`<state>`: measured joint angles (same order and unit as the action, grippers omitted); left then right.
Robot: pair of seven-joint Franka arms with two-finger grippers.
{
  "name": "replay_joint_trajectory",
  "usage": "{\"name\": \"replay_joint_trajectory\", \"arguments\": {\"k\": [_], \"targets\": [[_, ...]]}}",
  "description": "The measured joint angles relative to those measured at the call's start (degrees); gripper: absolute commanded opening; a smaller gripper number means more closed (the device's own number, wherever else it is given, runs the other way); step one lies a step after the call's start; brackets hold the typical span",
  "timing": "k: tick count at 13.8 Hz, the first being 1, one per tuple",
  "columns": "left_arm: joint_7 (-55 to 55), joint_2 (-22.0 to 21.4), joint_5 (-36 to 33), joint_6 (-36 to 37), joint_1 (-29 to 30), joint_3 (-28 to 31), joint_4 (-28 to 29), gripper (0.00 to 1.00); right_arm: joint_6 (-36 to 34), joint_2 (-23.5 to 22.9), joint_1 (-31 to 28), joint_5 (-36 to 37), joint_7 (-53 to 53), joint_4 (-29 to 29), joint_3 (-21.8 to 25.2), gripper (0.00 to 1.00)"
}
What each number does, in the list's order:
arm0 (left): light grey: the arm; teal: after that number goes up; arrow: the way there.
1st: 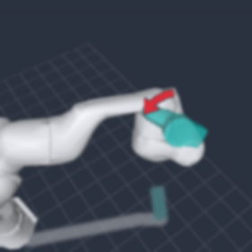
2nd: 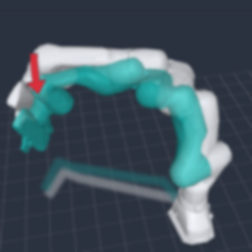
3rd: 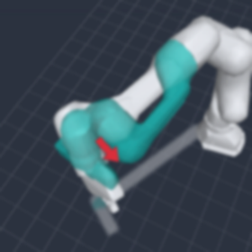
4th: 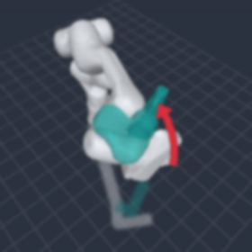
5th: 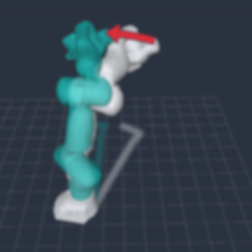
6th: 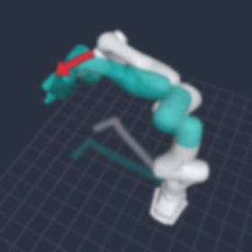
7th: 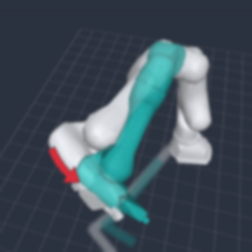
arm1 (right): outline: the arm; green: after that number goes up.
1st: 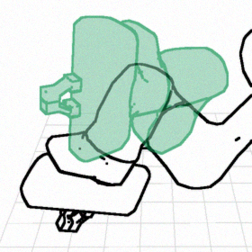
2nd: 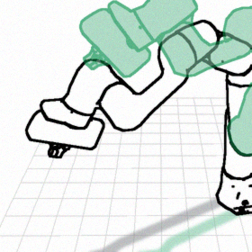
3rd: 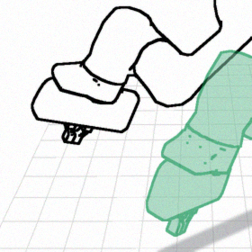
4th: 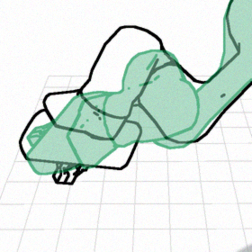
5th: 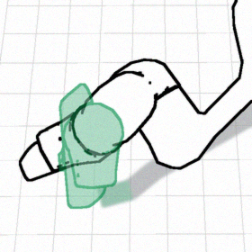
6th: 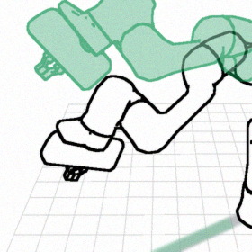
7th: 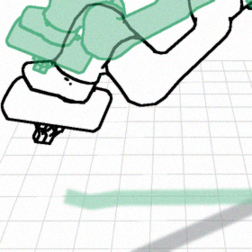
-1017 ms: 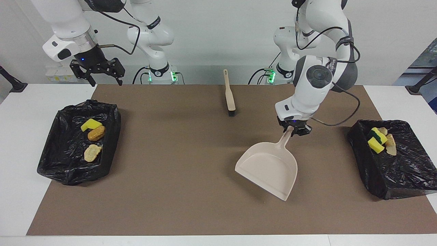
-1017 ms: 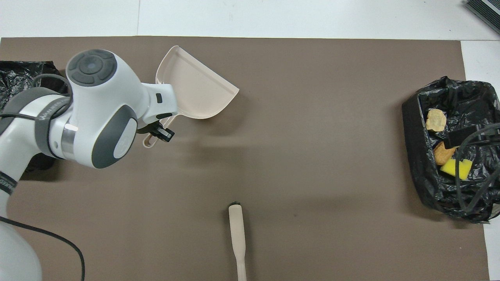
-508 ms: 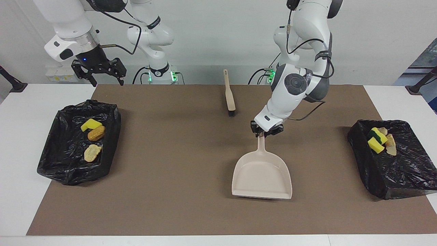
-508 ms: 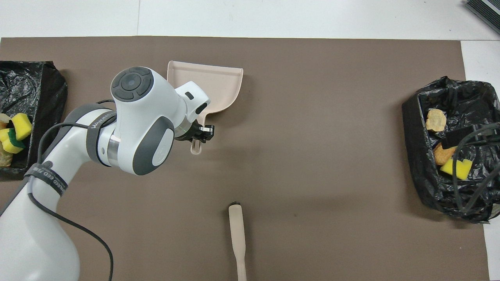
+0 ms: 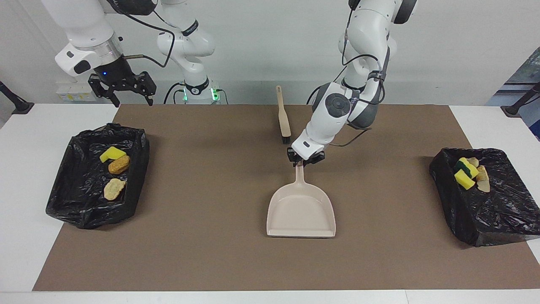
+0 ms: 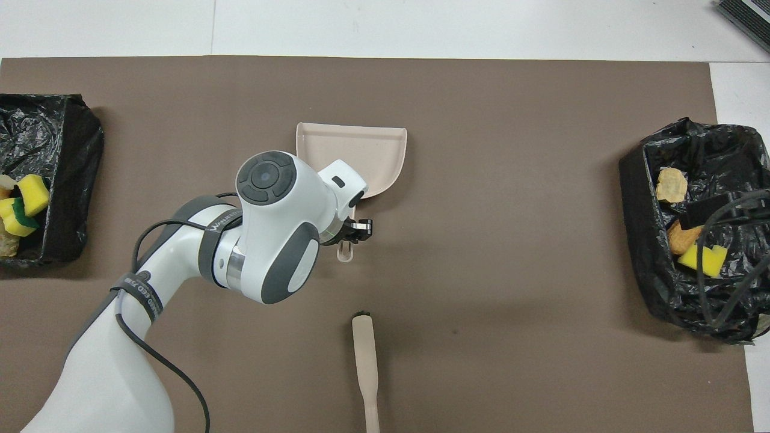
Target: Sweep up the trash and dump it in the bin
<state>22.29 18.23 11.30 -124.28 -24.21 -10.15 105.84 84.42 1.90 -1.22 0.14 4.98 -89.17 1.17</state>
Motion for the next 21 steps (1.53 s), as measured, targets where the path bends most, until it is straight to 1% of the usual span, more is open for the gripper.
{"name": "replay_joint_trajectory", "arguments": {"k": [3,6,7,8,11,14,18,21], "targets": [[0.2,-0.1,0.0,-2.0,-1.4,-1.1,1.3,0.0,0.0,0.0,0.0,0.0,0.0,0.0,0.0,1.0],[0.6,-0.2,0.0,-2.1,-1.6,-1.5,1.7,0.0,0.0,0.0,0.0,0.0,0.0,0.0,0.0,1.0],[0.6,-0.3,0.0,-2.1,-1.6,-1.4,1.7,0.46,0.0,0.0,0.0,0.0,0.0,0.0,0.0,1.0],[0.6,-0.4,0.0,-1.9,-1.6,-1.4,1.8,0.99,0.0,0.0,0.0,0.0,0.0,0.0,0.0,1.0],[0.6,-1.0,0.0,-0.2,-1.0,-0.9,1.8,1.0,0.0,0.0,0.0,0.0,0.0,0.0,0.0,1.0],[0.6,-2.7,0.0,1.8,2.3,-0.5,1.8,1.0,0.0,0.0,0.0,0.0,0.0,0.0,0.0,1.0],[0.2,-5.6,0.0,4.5,11.3,0.1,0.8,1.0,0.0,0.0,0.0,0.0,0.0,0.0,0.0,1.0],[0.1,-8.8,0.0,7.7,17.2,0.3,0.1,1.0,0.0,0.0,0.0,0.0,0.0,0.0,0.0,1.0]]}}
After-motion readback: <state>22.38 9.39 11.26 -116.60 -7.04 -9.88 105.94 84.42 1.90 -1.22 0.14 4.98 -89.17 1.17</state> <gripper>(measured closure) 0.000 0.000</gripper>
